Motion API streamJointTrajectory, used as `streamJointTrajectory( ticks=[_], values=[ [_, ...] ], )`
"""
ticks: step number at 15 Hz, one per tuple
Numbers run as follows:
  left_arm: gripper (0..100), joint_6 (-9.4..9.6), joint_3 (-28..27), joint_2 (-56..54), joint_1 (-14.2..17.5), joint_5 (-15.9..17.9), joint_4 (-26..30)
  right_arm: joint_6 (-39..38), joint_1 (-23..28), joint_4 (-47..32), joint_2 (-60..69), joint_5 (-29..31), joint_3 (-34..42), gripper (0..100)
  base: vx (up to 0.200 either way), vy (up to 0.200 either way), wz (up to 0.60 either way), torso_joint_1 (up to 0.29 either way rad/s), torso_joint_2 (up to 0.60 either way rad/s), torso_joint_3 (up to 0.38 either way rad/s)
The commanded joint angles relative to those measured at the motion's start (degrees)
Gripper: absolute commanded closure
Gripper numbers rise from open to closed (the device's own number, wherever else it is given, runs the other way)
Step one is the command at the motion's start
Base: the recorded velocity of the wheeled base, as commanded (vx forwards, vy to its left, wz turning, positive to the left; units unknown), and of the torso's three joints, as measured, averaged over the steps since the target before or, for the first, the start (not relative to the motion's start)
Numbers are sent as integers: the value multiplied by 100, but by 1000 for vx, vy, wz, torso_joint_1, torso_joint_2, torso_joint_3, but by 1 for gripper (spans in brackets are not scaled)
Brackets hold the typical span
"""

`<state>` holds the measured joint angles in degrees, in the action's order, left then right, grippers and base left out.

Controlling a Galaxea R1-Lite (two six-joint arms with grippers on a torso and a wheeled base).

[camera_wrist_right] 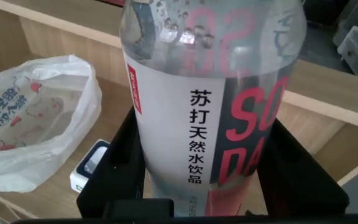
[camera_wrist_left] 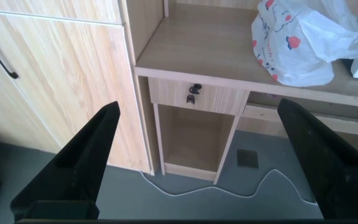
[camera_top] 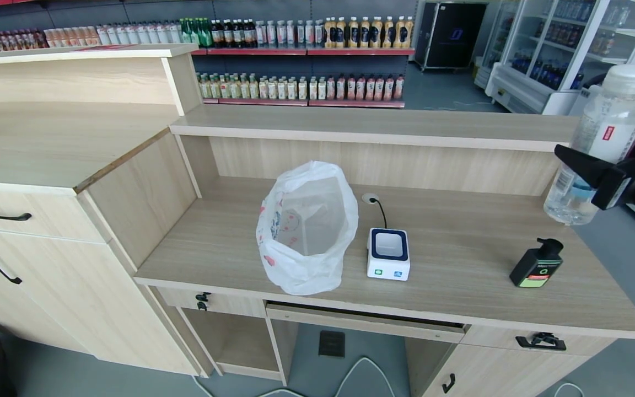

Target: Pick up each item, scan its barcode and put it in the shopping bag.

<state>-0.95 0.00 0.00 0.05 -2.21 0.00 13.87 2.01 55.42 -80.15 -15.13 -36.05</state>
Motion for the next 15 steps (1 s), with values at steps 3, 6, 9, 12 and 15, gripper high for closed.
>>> streamJointTrajectory(
  ticks=[3,6,9,12,15],
  values=[
    [0,-2,0,0,4,1,-9,423,36,268,-484,-16,168,100,0,0,0,0,0,0],
    [0,-2,0,0,4,-8,0,590,54,391,-528,-8,151,100,0,0,0,0,0,0],
    [0,-2,0,0,4,-8,0,959,1,461,-572,405,133,100,0,0,600,-2,1,4],
    [0,-2,0,0,4,-8,0,1118,-104,795,-730,493,116,100,0,0,600,9,2,1],
    [0,-2,0,0,4,-8,0,1276,-104,1024,-1002,449,116,100,0,0,600,-1,2,2]
  ],
)
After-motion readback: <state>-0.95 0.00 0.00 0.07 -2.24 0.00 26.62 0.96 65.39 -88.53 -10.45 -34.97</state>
